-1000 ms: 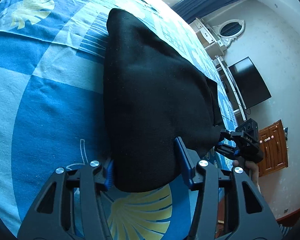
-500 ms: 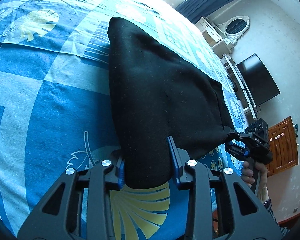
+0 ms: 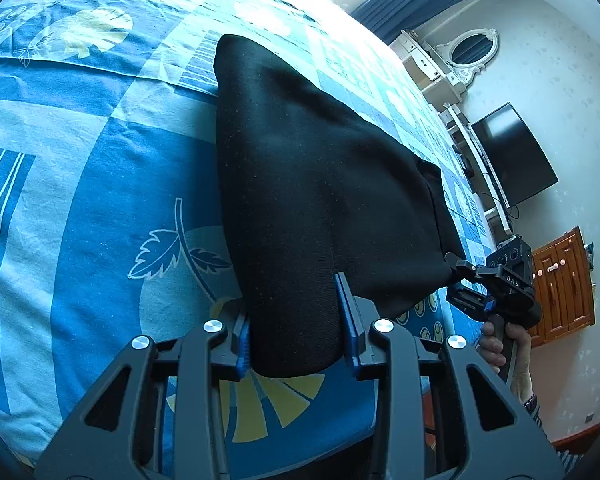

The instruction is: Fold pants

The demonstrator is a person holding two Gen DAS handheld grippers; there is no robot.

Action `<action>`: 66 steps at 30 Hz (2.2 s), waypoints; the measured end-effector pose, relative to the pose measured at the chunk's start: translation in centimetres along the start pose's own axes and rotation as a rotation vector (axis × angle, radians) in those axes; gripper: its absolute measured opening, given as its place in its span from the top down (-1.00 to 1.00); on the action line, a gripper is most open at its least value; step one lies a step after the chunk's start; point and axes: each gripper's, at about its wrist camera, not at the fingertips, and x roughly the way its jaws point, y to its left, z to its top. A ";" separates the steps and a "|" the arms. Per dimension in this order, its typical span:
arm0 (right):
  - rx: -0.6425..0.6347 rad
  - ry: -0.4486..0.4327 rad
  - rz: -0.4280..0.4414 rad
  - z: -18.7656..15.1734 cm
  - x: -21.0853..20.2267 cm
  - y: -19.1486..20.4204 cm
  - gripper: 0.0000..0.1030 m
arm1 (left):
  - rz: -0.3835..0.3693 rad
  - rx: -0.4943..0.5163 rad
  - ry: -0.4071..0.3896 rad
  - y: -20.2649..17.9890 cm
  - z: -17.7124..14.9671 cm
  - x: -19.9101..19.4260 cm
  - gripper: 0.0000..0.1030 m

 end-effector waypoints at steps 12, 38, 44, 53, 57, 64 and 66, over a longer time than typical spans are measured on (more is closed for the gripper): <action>0.060 -0.006 0.104 -1.8 -1.1 -2.5 -0.15 | -0.105 -0.086 -0.027 1.9 -0.6 0.4 -0.03; -0.002 -0.006 0.099 -1.9 -0.2 -1.3 -0.41 | -0.258 -0.209 -0.046 3.7 -1.2 2.0 -0.47; -0.011 0.012 0.041 -1.9 0.1 -1.8 0.14 | -0.196 -0.184 -0.013 3.9 -1.3 2.4 0.18; 0.001 0.001 0.064 -2.6 -0.7 -1.5 0.33 | -0.122 -0.153 -0.015 2.4 -1.6 1.0 0.36; -0.006 0.010 0.061 -2.9 -1.0 -1.5 0.33 | -0.118 -0.156 -0.003 2.2 -1.7 0.7 0.36; 0.004 0.016 0.070 -3.6 -1.4 -1.8 0.33 | -0.121 -0.155 0.011 2.4 -2.5 0.0 0.36; 0.006 0.016 0.073 -3.9 -1.5 -1.9 0.33 | -0.121 -0.151 0.010 2.4 -2.7 -0.1 0.36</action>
